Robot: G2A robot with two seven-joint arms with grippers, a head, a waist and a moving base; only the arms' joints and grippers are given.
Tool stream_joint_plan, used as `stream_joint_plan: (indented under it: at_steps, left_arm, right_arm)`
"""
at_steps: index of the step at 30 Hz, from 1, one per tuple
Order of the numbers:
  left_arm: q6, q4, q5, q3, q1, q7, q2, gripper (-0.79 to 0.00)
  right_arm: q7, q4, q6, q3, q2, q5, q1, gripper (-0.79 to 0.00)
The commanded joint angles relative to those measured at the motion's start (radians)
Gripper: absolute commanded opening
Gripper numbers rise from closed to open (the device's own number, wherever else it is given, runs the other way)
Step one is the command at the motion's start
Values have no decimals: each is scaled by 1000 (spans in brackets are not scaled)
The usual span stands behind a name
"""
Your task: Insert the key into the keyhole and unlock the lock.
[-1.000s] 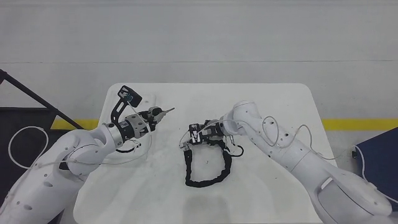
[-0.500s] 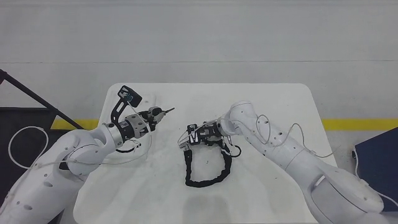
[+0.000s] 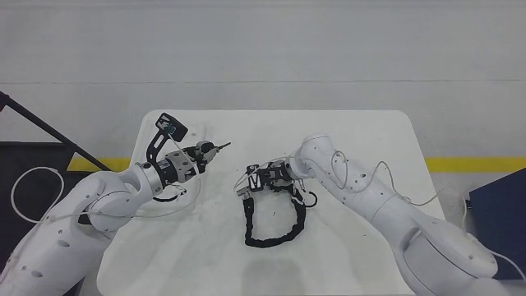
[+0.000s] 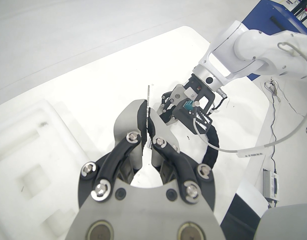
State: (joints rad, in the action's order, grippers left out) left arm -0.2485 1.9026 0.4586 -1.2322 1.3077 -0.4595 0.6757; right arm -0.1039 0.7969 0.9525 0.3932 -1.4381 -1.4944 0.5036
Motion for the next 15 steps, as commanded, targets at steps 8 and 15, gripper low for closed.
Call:
stream_joint_plan:
  at_steps: [8,15]
  left_arm:
    - [0,0,0,0,0,0,0,-785]
    - [0,0,0,0,0,0,0,-785]
  right_arm:
    - [114,17,-98,3,2,-119,-21,-785]
    - [334,76,-324,28,66,-353,-3,-785]
